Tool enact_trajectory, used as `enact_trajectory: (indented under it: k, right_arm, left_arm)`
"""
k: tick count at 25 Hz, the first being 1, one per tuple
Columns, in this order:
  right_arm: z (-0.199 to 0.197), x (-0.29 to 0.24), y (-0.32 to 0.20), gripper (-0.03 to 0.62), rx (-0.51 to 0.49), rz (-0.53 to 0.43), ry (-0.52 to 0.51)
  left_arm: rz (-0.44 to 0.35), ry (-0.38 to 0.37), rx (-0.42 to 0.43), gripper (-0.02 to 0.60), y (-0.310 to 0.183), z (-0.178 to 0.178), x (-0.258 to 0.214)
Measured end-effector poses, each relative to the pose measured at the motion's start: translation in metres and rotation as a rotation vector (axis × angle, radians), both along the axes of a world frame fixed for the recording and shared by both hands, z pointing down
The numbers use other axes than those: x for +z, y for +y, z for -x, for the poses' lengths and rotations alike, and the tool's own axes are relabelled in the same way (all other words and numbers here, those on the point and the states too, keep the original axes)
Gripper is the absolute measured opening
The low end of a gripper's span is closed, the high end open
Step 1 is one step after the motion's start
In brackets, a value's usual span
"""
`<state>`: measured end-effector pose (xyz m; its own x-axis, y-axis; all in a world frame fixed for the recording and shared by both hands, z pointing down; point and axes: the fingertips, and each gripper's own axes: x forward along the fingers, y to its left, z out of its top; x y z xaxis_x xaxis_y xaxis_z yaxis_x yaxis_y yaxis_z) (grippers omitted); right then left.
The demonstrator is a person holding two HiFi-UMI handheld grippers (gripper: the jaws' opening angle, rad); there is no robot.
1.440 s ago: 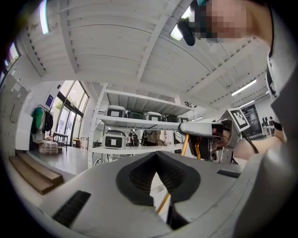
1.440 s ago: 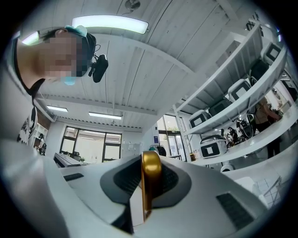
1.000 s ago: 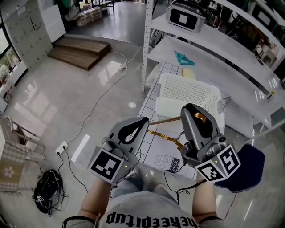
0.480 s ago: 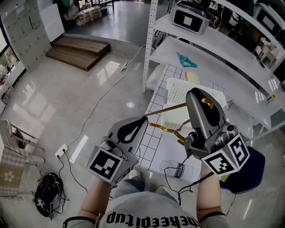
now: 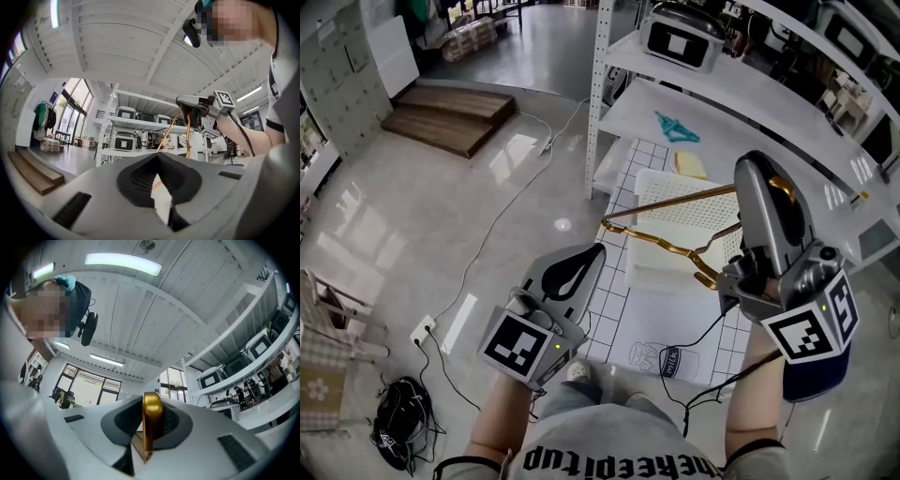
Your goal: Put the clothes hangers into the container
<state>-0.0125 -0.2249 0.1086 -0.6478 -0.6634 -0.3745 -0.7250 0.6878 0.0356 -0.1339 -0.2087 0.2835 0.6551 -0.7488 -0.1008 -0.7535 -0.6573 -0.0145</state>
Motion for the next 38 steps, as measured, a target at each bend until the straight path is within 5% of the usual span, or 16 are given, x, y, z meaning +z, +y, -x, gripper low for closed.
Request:
enact_trajectory:
  k: [15, 26, 38]
  right_arm:
    - [-0.076, -0.032, 0.003, 0.058, 0.093, -0.053, -0.031]
    - [-0.117, 0.002, -0.022, 0.059, 0.153, -0.008, 0.011]
    - [-0.124, 0.051, -0.062, 0.06, 0.111, 0.075, 0.005]
  left_arm:
    - [-0.002, 0.004, 0.086, 0.012, -0.015, -0.054, -0.006]
    - [0.011, -0.01, 0.113, 0.012, -0.022, -0.09, 0.001]
    - [0.051, -0.034, 0.091, 0.012, -0.04, -0.1, 0.013]
